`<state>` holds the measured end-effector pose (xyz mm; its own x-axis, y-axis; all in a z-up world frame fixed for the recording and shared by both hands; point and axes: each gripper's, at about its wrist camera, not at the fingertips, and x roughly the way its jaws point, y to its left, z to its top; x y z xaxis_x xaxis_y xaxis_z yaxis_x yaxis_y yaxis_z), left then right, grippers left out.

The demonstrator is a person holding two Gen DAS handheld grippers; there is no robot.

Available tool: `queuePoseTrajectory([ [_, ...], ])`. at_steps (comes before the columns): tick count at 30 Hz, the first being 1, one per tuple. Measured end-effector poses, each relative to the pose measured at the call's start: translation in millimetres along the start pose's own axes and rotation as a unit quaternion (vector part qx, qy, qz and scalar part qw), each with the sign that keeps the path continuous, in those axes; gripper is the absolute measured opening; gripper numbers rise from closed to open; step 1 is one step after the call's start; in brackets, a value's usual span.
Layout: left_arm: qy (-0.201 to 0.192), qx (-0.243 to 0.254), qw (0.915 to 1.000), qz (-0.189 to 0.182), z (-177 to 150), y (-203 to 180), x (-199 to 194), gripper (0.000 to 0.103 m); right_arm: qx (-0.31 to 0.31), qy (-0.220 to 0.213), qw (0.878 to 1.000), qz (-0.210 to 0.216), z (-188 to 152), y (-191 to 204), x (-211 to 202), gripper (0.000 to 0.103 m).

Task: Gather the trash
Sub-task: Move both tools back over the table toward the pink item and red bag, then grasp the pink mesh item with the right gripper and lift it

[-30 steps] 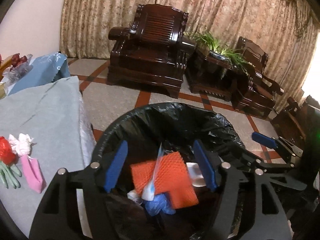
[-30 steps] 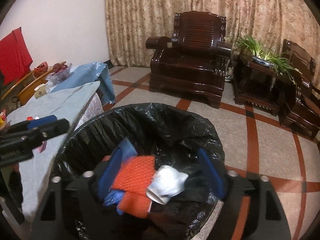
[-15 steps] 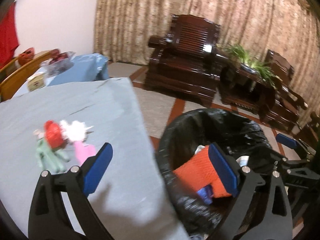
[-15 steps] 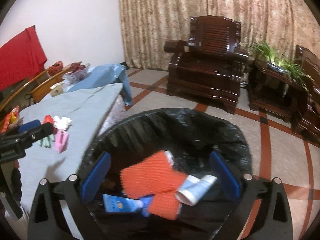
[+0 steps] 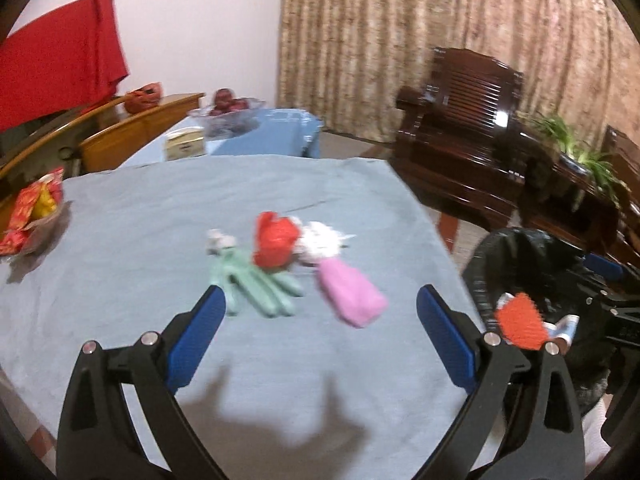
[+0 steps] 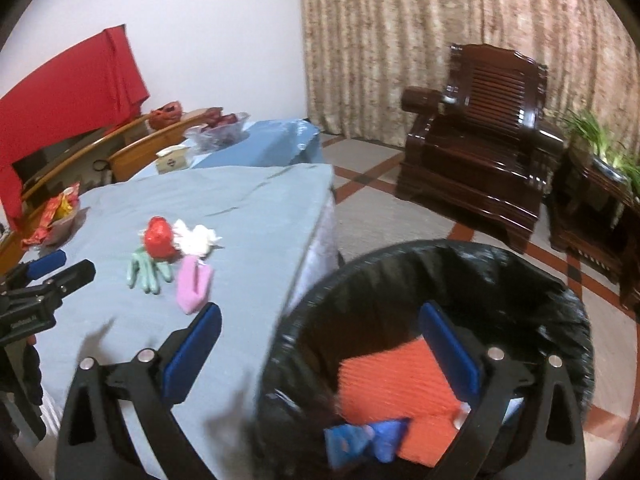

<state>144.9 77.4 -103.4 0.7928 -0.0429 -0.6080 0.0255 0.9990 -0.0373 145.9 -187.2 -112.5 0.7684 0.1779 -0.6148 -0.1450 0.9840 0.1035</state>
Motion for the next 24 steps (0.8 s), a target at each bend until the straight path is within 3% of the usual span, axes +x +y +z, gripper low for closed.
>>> queuePoseTrajectory([
  [11,0.011,-0.043,0.9978,0.050,-5,63,15,0.094,-0.039,0.002,0.998,0.047,19,68,43,0.097],
  [24,0.030,-0.037,0.9969,0.062,-11,93,54,0.094,-0.056,0.033,0.996,0.068,18,125,117,0.093],
])
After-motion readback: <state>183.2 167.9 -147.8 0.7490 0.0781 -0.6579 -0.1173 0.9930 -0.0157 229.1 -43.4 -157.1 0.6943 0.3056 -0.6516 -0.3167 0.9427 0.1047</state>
